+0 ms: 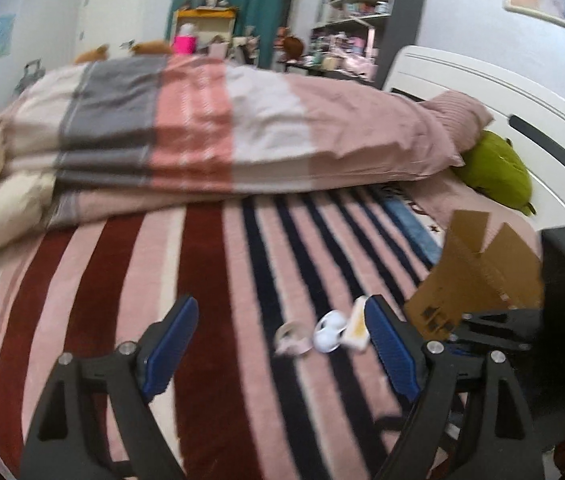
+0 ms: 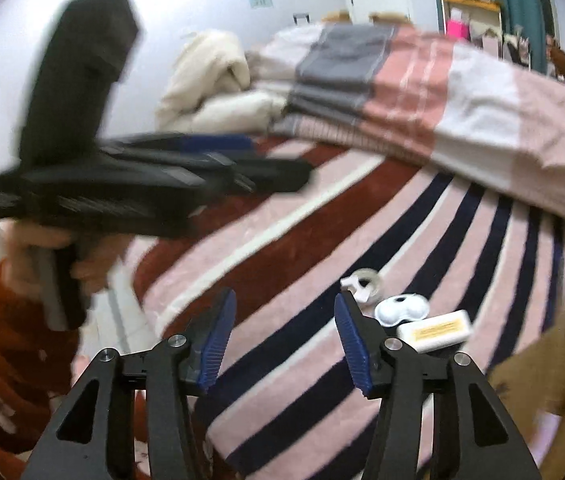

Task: Organize rigid objects
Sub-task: 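Grasp the clear tape roll with the right gripper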

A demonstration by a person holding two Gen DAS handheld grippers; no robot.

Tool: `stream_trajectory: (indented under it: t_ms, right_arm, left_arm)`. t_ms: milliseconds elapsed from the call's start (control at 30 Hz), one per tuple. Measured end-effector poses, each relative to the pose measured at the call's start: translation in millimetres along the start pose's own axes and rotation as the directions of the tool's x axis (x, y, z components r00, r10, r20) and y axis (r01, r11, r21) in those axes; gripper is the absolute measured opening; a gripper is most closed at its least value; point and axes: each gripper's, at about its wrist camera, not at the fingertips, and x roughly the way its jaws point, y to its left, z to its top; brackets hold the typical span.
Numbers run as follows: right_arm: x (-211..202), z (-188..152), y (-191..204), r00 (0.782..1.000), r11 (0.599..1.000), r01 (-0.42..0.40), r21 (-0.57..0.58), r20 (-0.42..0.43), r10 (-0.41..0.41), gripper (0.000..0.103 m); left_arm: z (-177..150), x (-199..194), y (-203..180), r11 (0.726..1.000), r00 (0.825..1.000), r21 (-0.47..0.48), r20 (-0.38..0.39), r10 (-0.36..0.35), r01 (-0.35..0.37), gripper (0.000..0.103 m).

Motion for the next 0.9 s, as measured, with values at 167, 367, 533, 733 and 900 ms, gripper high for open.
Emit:
stream_trajectory:
  t_ms: [167, 367, 533, 733, 900]
  right_arm:
    - [61, -9, -26, 0.992, 0.993, 0.114, 0.019, -0.056, -0.113, 0.048]
    - [101, -5, -54, 0.977, 0.981, 0.194, 0.027, -0.09, -0.191, 0.048]
    - [107, -6, -56, 0.982, 0.988, 0.154, -0.006, -0.108, -0.153, 0.043]
    - [107, -8, -50, 0.985, 0.989, 0.125, -0.073, -0.114, -0.133, 0.034]
    - [117, -4, -52, 0.982, 0.99, 0.123, -0.064, -0.135, -0.13, 0.036]
  left_arm:
    - [-23, 5, 29, 0.998, 1.0, -0.057, -0.027, -0.008, 0.007, 0.083]
    - [-35, 8, 40, 0.996, 0.999, -0.084, -0.042, -0.011, 0.007, 0.083]
    - [-35, 12, 40, 0.996, 0.999, -0.085, -0.052, -0.008, 0.004, 0.083]
    - [-33, 14, 34, 0.997, 0.998, -0.079, -0.06, -0.013, 0.009, 0.083]
    - [-32, 14, 32, 0.997, 0.998, -0.077, -0.068, -0.004, -0.001, 0.083]
